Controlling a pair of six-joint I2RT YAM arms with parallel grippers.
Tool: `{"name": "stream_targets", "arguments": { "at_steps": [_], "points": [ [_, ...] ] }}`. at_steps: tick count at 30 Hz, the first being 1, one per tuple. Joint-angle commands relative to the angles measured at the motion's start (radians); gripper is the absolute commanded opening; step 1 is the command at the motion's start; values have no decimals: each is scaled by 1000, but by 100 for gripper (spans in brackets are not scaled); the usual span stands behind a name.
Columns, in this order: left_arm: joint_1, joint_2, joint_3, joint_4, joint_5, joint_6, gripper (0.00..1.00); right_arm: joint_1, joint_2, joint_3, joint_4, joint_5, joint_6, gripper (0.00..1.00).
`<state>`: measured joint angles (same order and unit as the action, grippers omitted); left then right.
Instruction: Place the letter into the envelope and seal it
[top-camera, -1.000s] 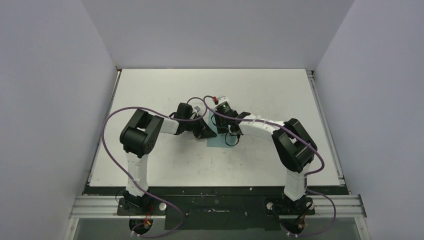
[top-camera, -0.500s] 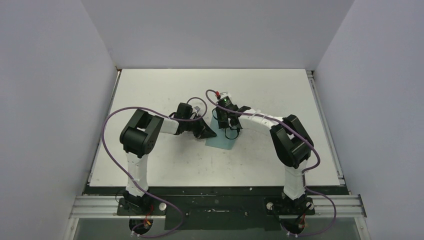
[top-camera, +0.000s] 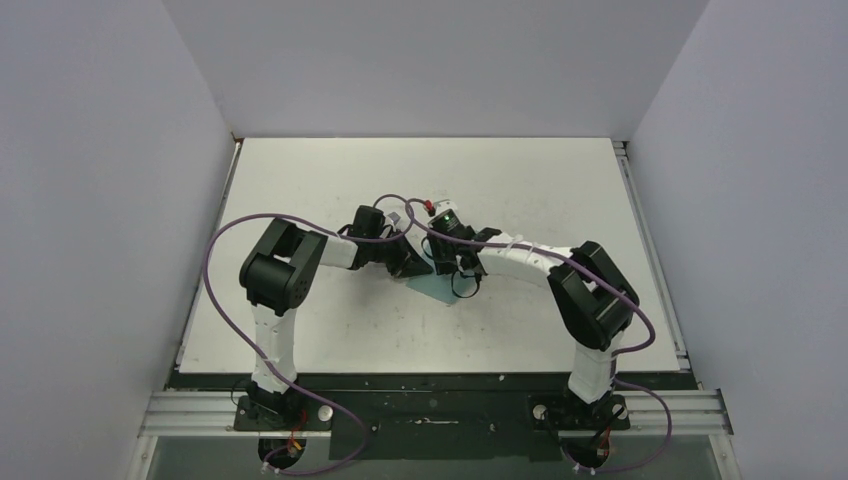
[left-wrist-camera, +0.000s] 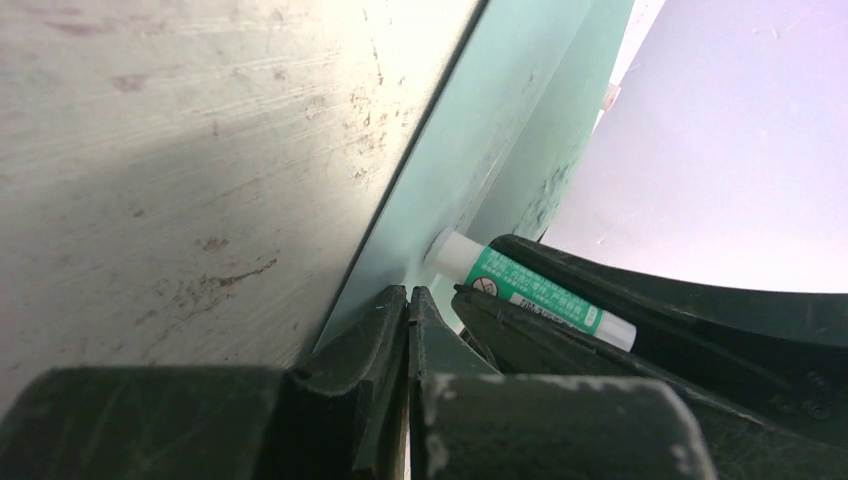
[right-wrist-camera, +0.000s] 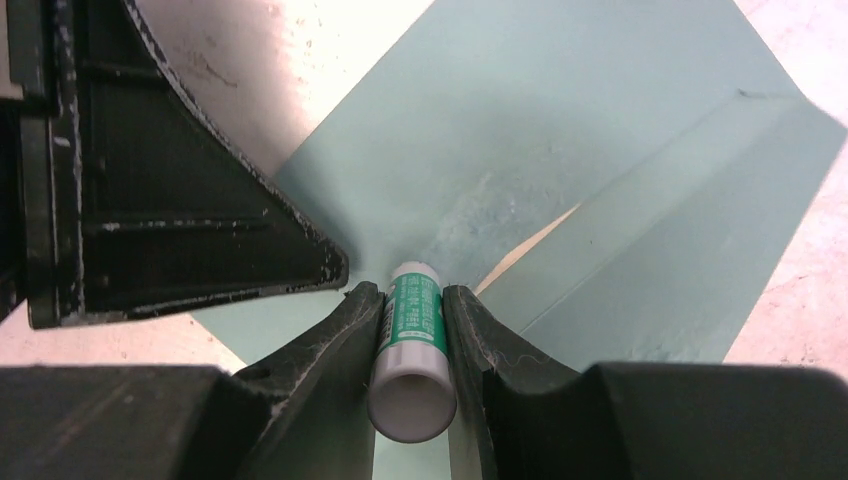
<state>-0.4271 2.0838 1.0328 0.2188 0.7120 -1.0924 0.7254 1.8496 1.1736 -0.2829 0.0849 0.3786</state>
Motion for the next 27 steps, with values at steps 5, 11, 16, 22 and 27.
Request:
{"name": "stream_targets", "arguments": {
  "at_steps": [5, 11, 16, 22, 27],
  "points": [
    [30, 81, -14, -125, -223, 58, 0, -62, 12, -30, -139, -6, -23, 5],
    [30, 83, -11, -131, -227, 60, 0, -111, 68, 30, -113, 17, -59, 5],
    [31, 87, -10, -131, -228, 58, 0, -83, 54, 41, -109, -22, -81, 5],
    [30, 90, -10, -125, -232, 50, 0, -14, 5, -24, -128, -107, -61, 5],
    [30, 92, -8, -126, -235, 48, 0, -12, -31, -63, -144, -117, -52, 5]
  ]
}}
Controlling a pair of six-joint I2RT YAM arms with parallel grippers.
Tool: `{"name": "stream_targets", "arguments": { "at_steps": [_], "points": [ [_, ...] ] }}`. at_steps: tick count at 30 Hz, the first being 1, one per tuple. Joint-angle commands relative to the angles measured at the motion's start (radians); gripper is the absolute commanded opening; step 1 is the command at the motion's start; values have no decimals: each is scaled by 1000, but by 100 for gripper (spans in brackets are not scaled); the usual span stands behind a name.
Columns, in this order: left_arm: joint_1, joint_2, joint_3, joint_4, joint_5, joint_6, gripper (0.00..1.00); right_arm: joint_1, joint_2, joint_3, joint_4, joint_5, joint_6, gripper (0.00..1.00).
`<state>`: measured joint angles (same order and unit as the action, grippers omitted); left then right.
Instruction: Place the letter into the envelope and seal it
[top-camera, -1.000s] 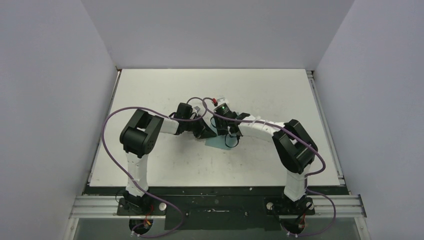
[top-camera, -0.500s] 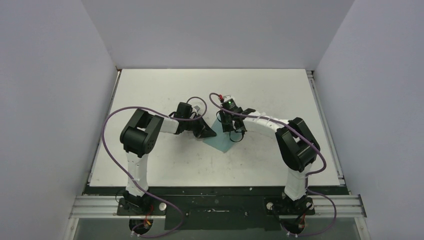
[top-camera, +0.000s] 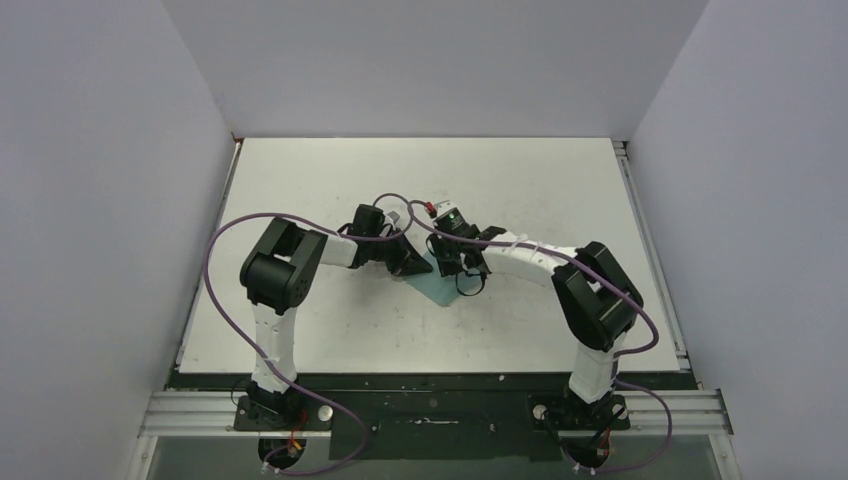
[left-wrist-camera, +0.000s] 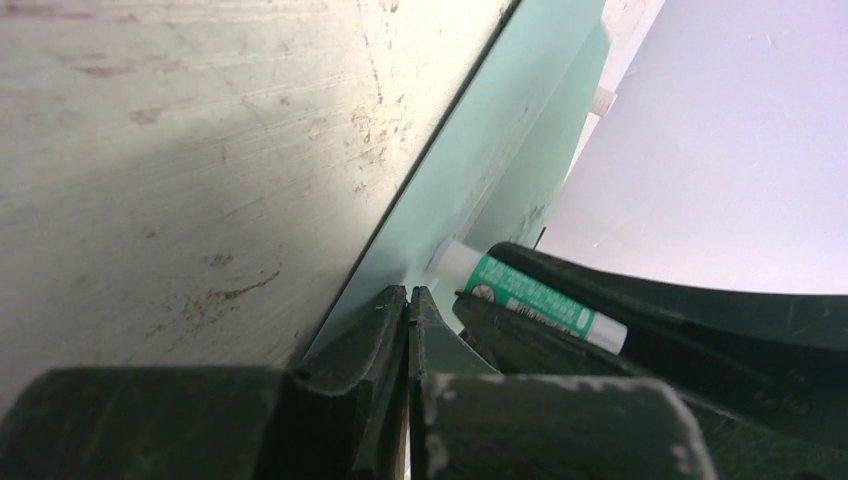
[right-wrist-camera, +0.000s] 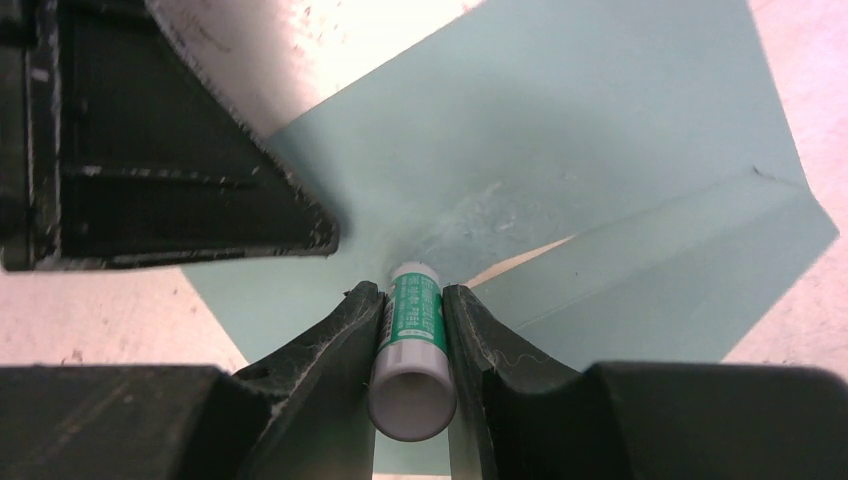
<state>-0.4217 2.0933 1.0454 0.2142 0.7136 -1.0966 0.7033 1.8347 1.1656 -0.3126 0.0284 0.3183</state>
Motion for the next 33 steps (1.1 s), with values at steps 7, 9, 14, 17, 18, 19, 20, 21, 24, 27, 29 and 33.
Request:
{"name": "stream_targets", "arguments": {
  "at_steps": [7, 9, 14, 17, 18, 19, 20, 21, 24, 27, 29, 33],
  "points": [
    [26, 85, -17, -127, -235, 60, 0, -56, 28, -22, -102, -16, -34, 5],
    [27, 86, -15, -131, -232, 64, 0, -88, 46, -7, -98, 25, -43, 5],
    [29, 88, -4, -144, -219, 87, 0, -125, 78, 37, -67, 109, -65, 5],
    [29, 85, 8, -157, -209, 107, 0, -128, 79, 67, -46, 94, -58, 5],
    [30, 82, 14, -165, -208, 116, 0, -128, 67, 76, -38, 72, -52, 5],
    [31, 80, 19, -172, -203, 125, 0, -128, 50, 83, -27, 38, -42, 5],
    [32, 76, 24, -178, -195, 131, 0, -129, 30, 92, -25, 18, -28, 5],
    [32, 68, 28, -179, -186, 137, 0, -134, 10, 100, -24, 0, -11, 5],
    [32, 38, 42, -197, -172, 161, 0, -171, -74, 83, 4, -109, 73, 5],
    [32, 16, 65, -213, -153, 184, 3, -256, -167, 13, 57, -193, 174, 5],
    [32, -6, 69, -206, -129, 185, 6, -314, -226, -49, 90, -234, 242, 5],
    [29, -64, 74, -131, -47, 152, 18, -440, -341, -215, 161, -299, 376, 5]
  ]
}}
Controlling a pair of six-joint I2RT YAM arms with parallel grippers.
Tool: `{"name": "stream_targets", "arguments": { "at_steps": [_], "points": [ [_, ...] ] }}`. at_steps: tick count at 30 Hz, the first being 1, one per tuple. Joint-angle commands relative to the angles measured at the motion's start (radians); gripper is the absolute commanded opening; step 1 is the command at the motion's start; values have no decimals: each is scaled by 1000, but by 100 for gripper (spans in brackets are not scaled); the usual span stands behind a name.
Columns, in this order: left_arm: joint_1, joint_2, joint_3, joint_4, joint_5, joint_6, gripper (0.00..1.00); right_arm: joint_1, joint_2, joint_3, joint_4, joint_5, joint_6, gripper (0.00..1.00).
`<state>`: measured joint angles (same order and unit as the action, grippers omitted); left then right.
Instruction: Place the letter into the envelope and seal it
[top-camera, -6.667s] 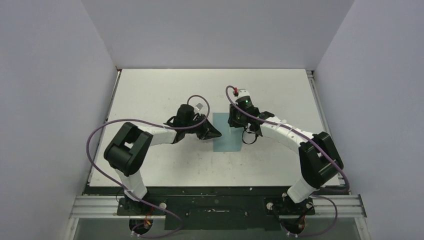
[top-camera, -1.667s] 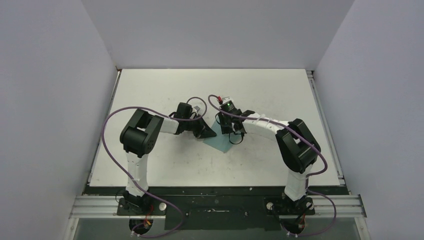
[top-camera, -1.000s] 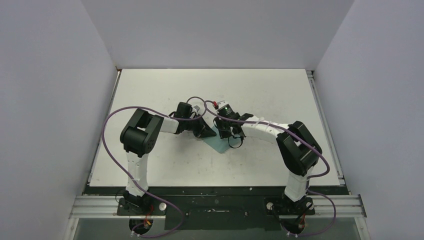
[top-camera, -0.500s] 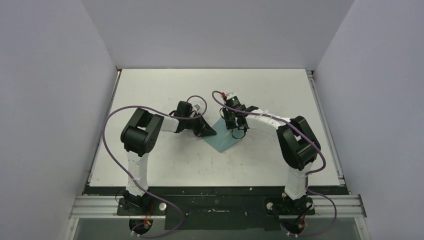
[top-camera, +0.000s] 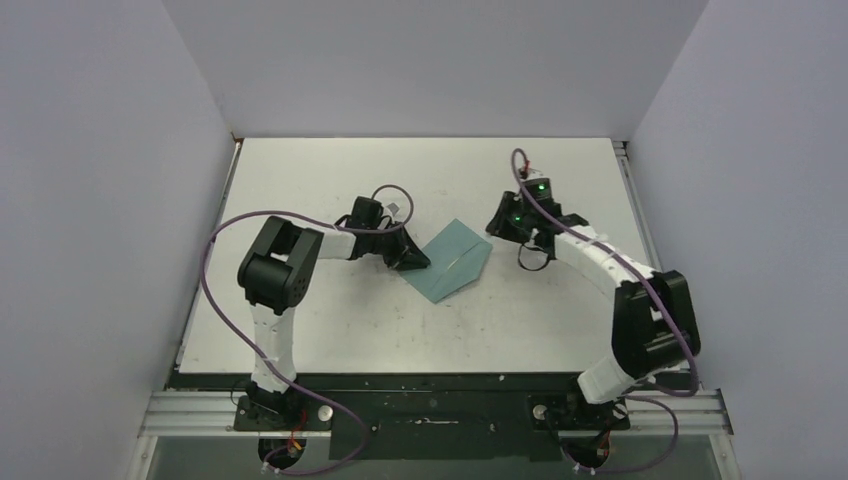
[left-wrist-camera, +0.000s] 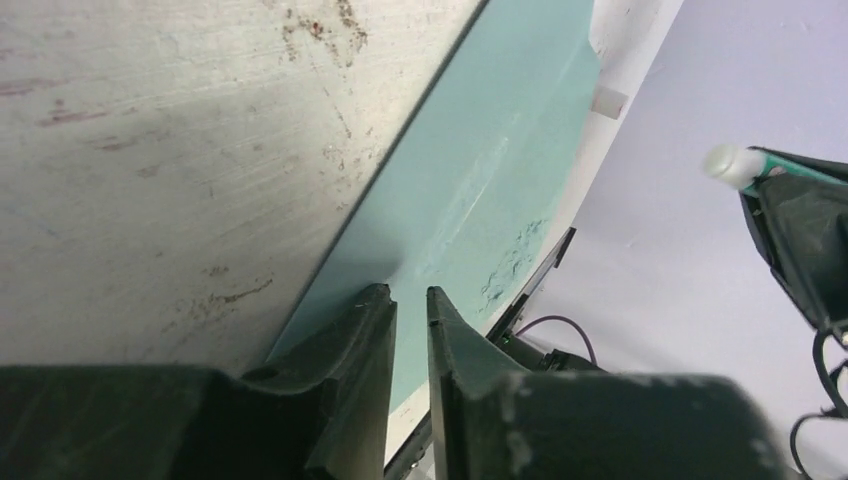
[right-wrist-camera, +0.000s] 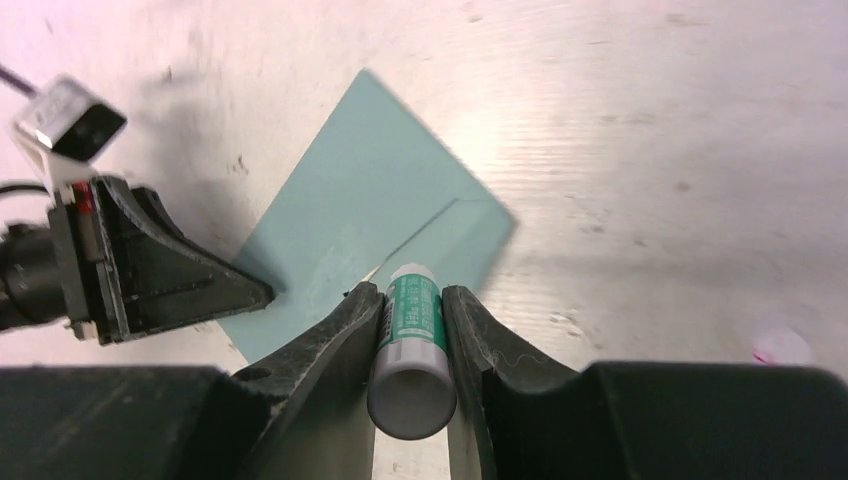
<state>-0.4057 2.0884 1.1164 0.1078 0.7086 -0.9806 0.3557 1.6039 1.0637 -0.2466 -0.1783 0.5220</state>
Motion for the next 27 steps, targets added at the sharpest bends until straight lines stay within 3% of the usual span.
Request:
{"name": "stream_targets", "arguments": {
  "at_steps": [1, 6, 12, 18, 27],
  "points": [
    [14, -76, 5, -5, -25, 25, 22, -126, -139, -156, 114, -112, 207, 5],
    [13, -168, 13, 44, 22, -12, 42, -264, -255, -354, 216, -184, 344, 9],
    [16, -262, -12, 17, 8, 4, 59, -352, -261, -499, 359, -241, 468, 16],
    [31, -317, 13, -194, -113, 193, 76, -450, -210, -613, 549, -299, 577, 25],
    [42, -301, 103, -342, -223, 331, 83, -529, -34, -681, 794, -414, 668, 45]
  ]
}}
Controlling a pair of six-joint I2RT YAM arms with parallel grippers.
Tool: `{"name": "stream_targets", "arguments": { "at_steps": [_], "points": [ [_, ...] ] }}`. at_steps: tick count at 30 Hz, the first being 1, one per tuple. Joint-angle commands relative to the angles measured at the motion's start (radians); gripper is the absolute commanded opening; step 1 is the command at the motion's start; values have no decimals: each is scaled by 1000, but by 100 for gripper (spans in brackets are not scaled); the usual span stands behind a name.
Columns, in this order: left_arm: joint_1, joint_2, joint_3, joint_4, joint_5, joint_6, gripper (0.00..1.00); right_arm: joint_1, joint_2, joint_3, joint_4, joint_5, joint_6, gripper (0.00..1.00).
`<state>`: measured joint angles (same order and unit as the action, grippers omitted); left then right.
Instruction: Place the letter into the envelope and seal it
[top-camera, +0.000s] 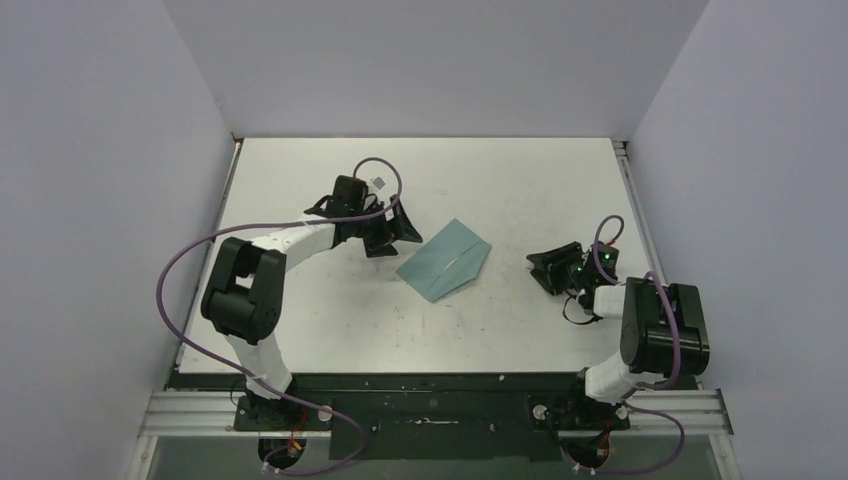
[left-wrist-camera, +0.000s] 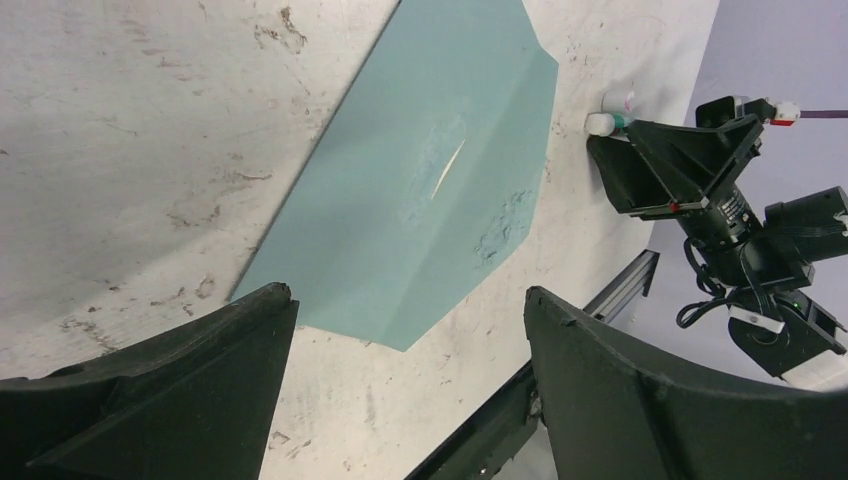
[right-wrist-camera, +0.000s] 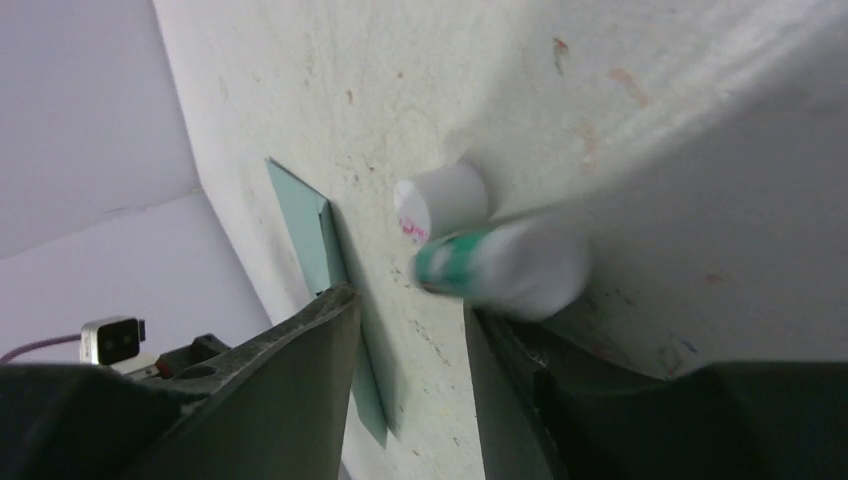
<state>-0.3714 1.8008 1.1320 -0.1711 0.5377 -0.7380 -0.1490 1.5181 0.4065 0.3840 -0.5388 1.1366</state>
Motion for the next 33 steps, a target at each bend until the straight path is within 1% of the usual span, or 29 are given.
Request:
{"name": "stream_targets", "arguments": {
  "at_steps": [1, 3, 6, 9, 13, 14, 15, 16, 19, 20, 21, 23, 26, 29, 33],
  "points": [
    [10, -6, 101, -73, -53, 95, 83, -30, 58, -28, 172, -61, 63, 50],
    [12, 9, 131, -90, -61, 111, 83, -36, 51, -36, 157, -61, 71, 60],
    [16, 35, 177, -110, -82, 140, 82, -41, 13, -31, 68, -47, 43, 67],
    [23, 78, 224, -126, -94, 182, 79, -41, -48, -19, -47, -29, -10, 69],
    [28, 122, 266, -135, -107, 248, 76, -22, -193, -3, -187, -1, -107, 68],
    [27, 133, 269, -135, -101, 256, 75, -5, -222, 6, -231, 11, -138, 67],
    [26, 143, 269, -133, -89, 257, 73, 21, -246, 14, -269, 32, -170, 63],
    [26, 150, 266, -127, -70, 251, 70, 65, -262, 17, -303, 48, -190, 57],
    [19, 139, 223, -73, 3, 241, 52, 183, -283, 0, -308, 92, -183, 35],
    [15, 124, 189, -35, 22, 243, 47, 227, -282, -6, -297, 116, -173, 29],
    [13, 110, 159, 5, 47, 239, 43, 269, -273, -9, -292, 145, -162, 26],
    [8, 95, 112, 82, 91, 209, 35, 323, -226, -11, -259, 178, -132, 22],
    [-5, 102, 84, 76, 101, 208, 28, 388, -128, 13, -192, 215, -102, 19],
    [-21, 94, 39, 70, 97, 213, 26, 435, 1, 69, -109, 197, -99, 19],
    [-40, 74, -23, 83, 96, 213, 26, 470, 147, 134, 80, 132, -75, 18]
  ]
}}
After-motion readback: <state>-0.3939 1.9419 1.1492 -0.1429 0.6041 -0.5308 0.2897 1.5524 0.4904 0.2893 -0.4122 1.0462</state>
